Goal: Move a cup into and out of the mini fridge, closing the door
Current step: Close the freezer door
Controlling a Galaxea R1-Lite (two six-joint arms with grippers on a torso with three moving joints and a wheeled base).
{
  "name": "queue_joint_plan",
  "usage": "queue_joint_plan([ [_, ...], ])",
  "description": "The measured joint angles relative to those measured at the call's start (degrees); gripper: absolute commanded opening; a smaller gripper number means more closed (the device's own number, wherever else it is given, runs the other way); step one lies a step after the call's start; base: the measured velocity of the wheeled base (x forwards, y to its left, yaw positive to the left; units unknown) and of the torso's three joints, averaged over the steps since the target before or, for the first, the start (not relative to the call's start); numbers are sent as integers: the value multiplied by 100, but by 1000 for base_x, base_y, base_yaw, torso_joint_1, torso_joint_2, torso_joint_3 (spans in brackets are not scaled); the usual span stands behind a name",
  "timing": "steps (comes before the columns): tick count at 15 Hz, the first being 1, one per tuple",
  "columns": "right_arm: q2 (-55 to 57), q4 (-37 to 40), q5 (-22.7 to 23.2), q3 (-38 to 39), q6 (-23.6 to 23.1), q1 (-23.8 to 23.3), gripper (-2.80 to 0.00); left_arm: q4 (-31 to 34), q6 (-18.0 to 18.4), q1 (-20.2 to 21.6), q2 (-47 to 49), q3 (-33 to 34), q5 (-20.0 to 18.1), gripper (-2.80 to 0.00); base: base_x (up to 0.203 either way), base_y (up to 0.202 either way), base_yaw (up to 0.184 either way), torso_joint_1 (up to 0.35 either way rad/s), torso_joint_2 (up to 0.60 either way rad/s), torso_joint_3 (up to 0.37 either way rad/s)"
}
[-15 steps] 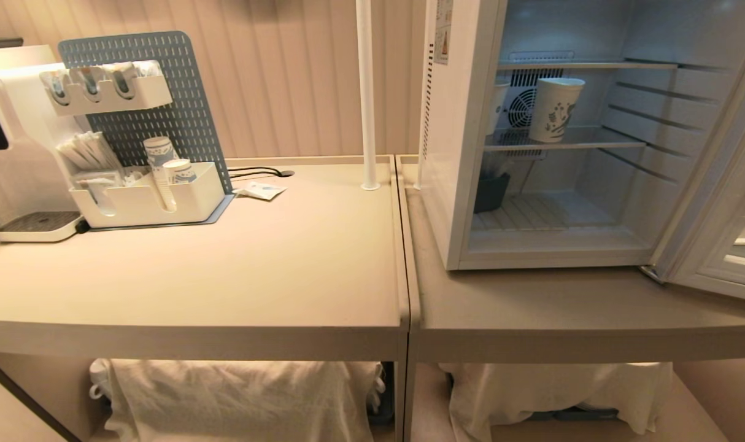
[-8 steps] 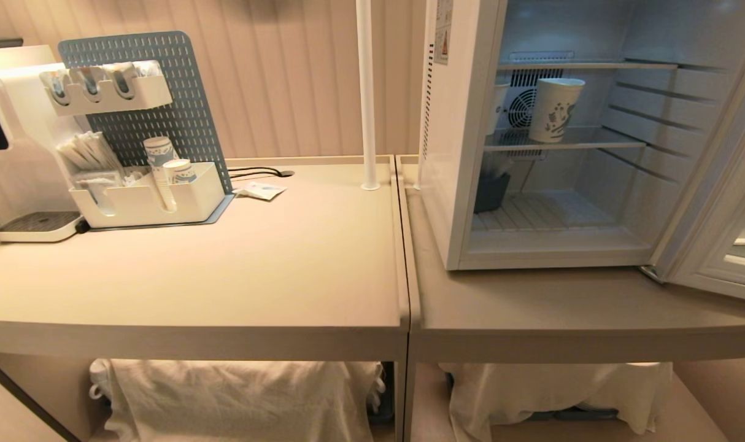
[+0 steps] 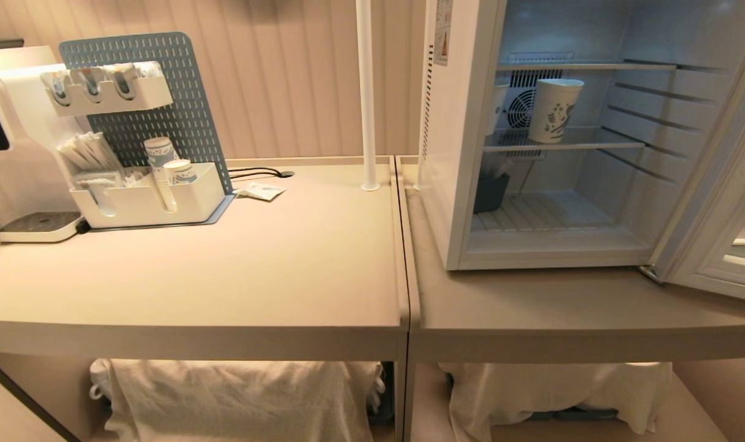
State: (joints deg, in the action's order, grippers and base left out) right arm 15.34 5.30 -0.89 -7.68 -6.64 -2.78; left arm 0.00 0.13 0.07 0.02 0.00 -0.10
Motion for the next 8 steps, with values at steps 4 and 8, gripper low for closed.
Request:
queue_joint_plan([
  [4, -1173, -351, 46, 466, 219, 215, -280, 0, 2, 0, 0, 0, 0, -280, 0, 0, 0, 0, 0, 0],
  [8, -1482, -520, 84, 742, 398, 288, -280, 0, 2, 0, 0, 0, 0, -280, 0, 0, 0, 0, 0, 0],
])
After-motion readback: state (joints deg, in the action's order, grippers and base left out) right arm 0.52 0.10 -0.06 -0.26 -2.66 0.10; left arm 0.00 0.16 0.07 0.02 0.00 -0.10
